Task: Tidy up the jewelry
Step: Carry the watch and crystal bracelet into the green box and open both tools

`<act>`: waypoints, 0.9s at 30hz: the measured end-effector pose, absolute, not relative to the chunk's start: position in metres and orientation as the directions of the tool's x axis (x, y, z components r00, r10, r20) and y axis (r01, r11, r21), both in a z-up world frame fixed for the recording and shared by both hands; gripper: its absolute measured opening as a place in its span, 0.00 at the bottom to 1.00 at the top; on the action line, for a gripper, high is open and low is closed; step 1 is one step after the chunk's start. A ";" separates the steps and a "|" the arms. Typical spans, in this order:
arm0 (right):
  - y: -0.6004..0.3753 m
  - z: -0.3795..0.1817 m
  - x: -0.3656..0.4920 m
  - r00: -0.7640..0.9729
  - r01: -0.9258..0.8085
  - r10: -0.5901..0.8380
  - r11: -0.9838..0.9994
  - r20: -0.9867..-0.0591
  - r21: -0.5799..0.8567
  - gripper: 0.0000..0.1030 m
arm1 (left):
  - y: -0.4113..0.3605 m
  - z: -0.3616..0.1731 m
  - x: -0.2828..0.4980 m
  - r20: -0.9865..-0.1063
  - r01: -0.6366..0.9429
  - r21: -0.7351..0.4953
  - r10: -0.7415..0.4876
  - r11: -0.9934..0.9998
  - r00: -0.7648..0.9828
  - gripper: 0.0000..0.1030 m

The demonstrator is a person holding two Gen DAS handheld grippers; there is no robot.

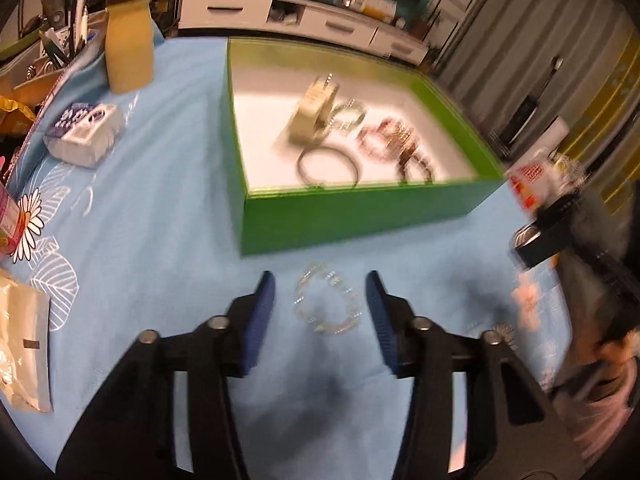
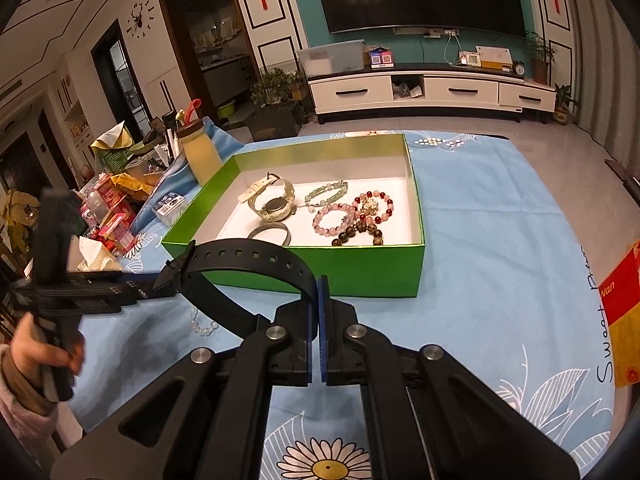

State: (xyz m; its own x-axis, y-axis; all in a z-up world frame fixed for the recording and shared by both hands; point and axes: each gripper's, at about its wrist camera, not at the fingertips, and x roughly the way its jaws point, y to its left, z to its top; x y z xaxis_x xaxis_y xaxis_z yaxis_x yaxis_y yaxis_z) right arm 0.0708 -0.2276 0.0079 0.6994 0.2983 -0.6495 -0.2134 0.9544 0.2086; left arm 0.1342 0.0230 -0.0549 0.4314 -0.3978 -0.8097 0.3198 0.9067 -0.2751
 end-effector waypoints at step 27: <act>-0.238 0.003 0.067 0.703 -0.176 0.281 0.959 -0.653 0.223 0.02 | 0.019 -0.038 0.125 -0.743 0.376 -0.271 -0.441 0.886 0.503 0.07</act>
State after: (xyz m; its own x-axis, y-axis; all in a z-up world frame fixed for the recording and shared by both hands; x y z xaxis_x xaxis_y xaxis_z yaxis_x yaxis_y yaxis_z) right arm 0.0671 -0.2375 0.0028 0.7032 0.2813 -0.6530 -0.1764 0.9587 0.2232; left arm 0.1252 0.0191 -0.0384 0.5035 -0.4413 -0.7428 0.3761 0.8859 -0.2714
